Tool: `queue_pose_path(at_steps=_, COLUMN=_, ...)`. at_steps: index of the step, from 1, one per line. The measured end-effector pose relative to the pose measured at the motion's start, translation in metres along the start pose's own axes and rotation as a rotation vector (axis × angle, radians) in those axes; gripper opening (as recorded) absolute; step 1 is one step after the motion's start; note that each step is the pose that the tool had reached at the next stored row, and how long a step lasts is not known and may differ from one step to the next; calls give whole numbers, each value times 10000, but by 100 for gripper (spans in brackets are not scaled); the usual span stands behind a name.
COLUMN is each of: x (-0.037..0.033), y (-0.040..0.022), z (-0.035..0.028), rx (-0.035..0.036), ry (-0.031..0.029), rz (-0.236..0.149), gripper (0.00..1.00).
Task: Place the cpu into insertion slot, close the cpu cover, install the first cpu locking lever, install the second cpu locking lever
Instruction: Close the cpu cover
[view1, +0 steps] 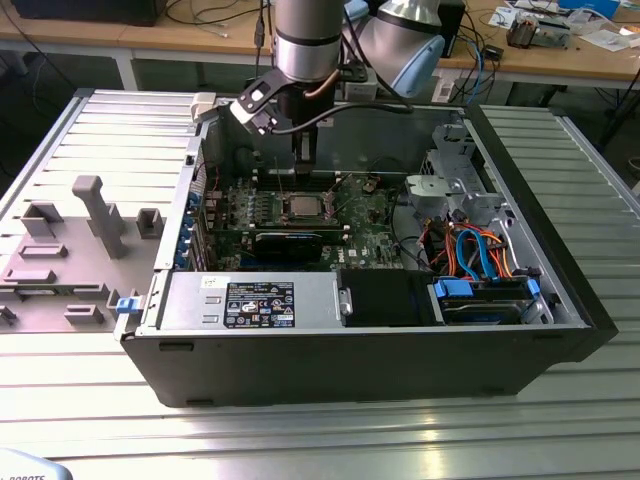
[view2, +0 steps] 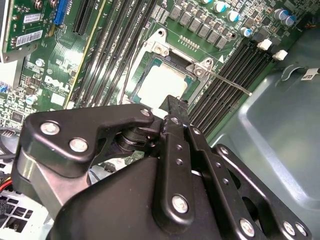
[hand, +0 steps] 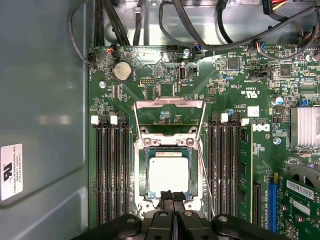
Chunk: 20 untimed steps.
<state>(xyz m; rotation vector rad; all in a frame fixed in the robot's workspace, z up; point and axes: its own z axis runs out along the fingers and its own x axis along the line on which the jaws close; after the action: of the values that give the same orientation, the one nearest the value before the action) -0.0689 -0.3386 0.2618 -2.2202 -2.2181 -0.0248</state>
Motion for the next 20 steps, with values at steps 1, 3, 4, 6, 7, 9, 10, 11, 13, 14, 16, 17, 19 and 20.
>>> queue_pose_path(at_steps=1, x=0, y=0, z=-3, rx=-1, ry=1, rz=0, gripper=11)
queue_pose_path(at_steps=3, x=0, y=0, z=-8, rx=-2, ry=3, rz=0, gripper=11)
queue_pose_path(at_steps=4, x=0, y=0, z=-12, rx=-1, ry=1, rz=1, gripper=11)
queue_pose_path(at_steps=6, x=0, y=0, z=-16, rx=-1, ry=2, rz=0, gripper=11)
queue_pose_path(at_steps=7, x=0, y=0, z=-18, rx=0, ry=0, rz=0, gripper=11)
queue_pose_path(at_steps=9, x=0, y=0, z=-26, rx=0, ry=0, rz=0, gripper=11)
queue_pose_path(at_steps=10, x=0, y=0, z=-29, rx=0, ry=0, rz=0, gripper=11)
queue_pose_path(at_steps=11, x=1, y=0, z=-32, rx=-1, ry=1, rz=0, gripper=11)
queue_pose_path(at_steps=13, x=0, y=0, z=-40, rx=0, ry=0, rz=0, gripper=11)
queue_pose_path(at_steps=14, x=1, y=0, z=-43, rx=0, ry=0, rz=0, gripper=11)
queue_pose_path(at_steps=16, x=1, y=1, z=-55, rx=0, ry=0, rz=0, gripper=11)
queue_pose_path(at_steps=17, x=1, y=1, z=-60, rx=-1, ry=1, rz=0, gripper=11)
queue_pose_path(at_steps=19, x=1, y=1, z=-66, rx=-1, ry=2, rz=0, gripper=11)
queue_pose_path(at_steps=20, x=1, y=1, z=-71, rx=0, ry=0, rz=0, gripper=11)
